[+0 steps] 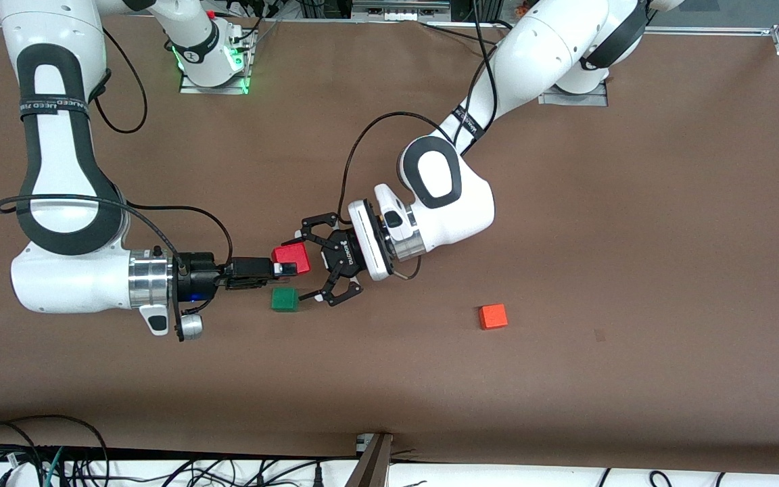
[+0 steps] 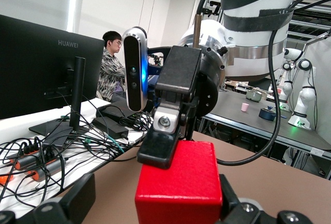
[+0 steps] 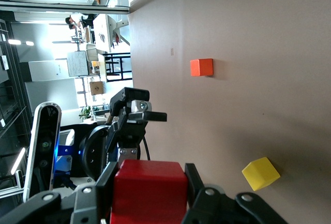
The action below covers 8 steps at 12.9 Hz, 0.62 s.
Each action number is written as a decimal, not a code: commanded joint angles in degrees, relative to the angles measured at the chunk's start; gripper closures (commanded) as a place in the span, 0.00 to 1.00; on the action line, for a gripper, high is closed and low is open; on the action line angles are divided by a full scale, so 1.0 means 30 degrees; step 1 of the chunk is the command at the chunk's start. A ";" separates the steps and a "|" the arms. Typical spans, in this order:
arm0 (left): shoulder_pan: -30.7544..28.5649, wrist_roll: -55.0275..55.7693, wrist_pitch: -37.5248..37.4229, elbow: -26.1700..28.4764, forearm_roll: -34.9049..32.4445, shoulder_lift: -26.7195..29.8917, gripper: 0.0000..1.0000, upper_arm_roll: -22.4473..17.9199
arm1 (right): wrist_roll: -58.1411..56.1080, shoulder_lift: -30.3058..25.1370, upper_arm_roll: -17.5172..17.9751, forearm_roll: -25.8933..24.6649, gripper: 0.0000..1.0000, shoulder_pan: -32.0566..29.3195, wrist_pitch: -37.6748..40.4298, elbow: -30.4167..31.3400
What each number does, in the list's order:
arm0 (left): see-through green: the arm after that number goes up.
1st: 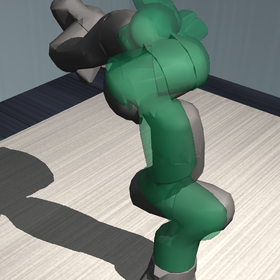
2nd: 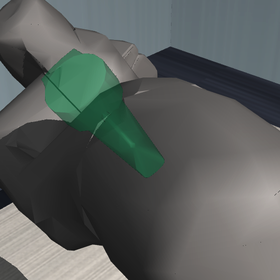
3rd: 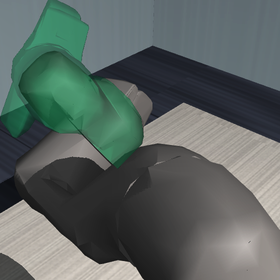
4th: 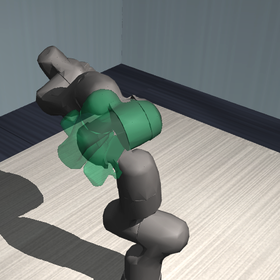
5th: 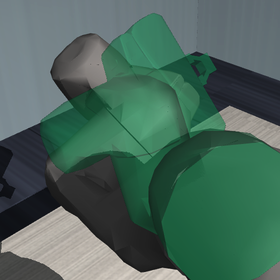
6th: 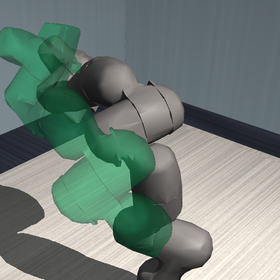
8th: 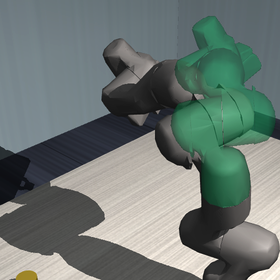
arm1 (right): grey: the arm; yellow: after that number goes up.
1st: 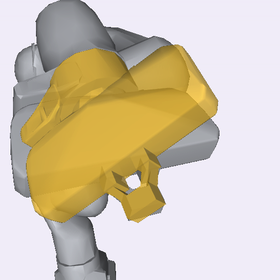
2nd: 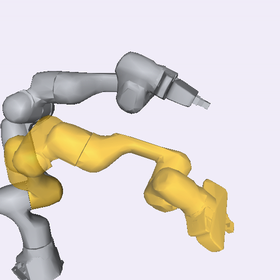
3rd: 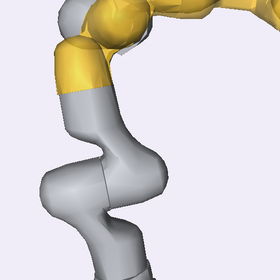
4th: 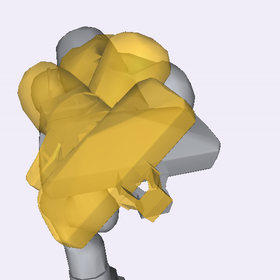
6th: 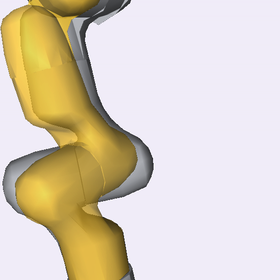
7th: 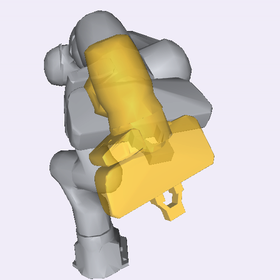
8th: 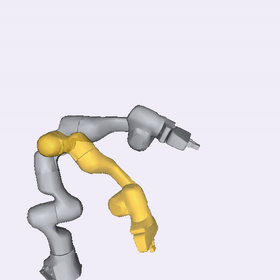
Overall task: Pass red block to right arm, stack on blue
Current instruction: 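Open the left gripper and withdraw it from the red cube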
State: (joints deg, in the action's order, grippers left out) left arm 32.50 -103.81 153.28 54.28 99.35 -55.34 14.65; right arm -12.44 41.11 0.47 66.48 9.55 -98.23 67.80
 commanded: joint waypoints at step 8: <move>-0.3325 -0.0259 -0.4259 0.2346 -0.0949 0.0631 0.00 -0.0109 | -0.0218 0.0009 -0.0507 -0.7909 1.00 0.0040 -0.0422 -0.0423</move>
State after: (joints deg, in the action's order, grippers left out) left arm 26.24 -103.85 146.66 56.24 97.81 -55.41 13.71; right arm -12.69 41.12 -1.00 48.46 9.42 -99.59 67.41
